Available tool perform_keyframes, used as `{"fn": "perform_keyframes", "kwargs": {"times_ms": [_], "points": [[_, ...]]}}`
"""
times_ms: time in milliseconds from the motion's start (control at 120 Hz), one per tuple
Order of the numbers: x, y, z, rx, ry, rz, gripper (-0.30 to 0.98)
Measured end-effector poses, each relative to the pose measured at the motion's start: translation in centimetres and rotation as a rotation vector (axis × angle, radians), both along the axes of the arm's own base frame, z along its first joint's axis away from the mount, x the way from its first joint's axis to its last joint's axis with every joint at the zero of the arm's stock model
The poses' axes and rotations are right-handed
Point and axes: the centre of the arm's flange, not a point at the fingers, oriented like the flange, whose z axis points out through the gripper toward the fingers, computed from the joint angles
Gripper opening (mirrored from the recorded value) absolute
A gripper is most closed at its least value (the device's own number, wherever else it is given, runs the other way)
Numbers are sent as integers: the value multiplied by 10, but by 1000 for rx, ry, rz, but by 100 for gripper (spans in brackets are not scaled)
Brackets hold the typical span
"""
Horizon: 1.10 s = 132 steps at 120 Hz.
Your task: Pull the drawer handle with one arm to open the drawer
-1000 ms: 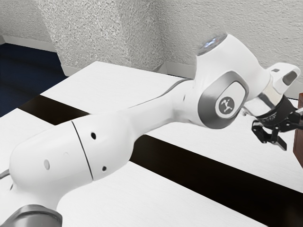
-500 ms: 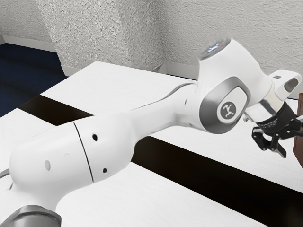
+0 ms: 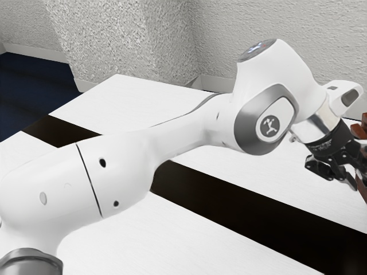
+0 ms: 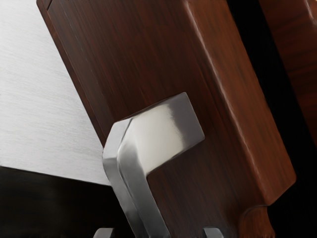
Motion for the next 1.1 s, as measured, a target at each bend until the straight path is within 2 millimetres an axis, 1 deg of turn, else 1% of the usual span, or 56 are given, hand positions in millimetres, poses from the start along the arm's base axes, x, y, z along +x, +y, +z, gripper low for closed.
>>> {"fn": "perform_keyframes", "kwargs": {"times_ms": [83,142,250,442,625,1100], "points": [[-4,2,4,9,10,-3,4],[-7,4,4,19,19,-2,0],[-13,8,3,38,38,0,-4],[-28,25,14,66,54,23,-9],[-39,37,14,84,74,42,-10],[-59,63,15,104,100,87,-10]]}}
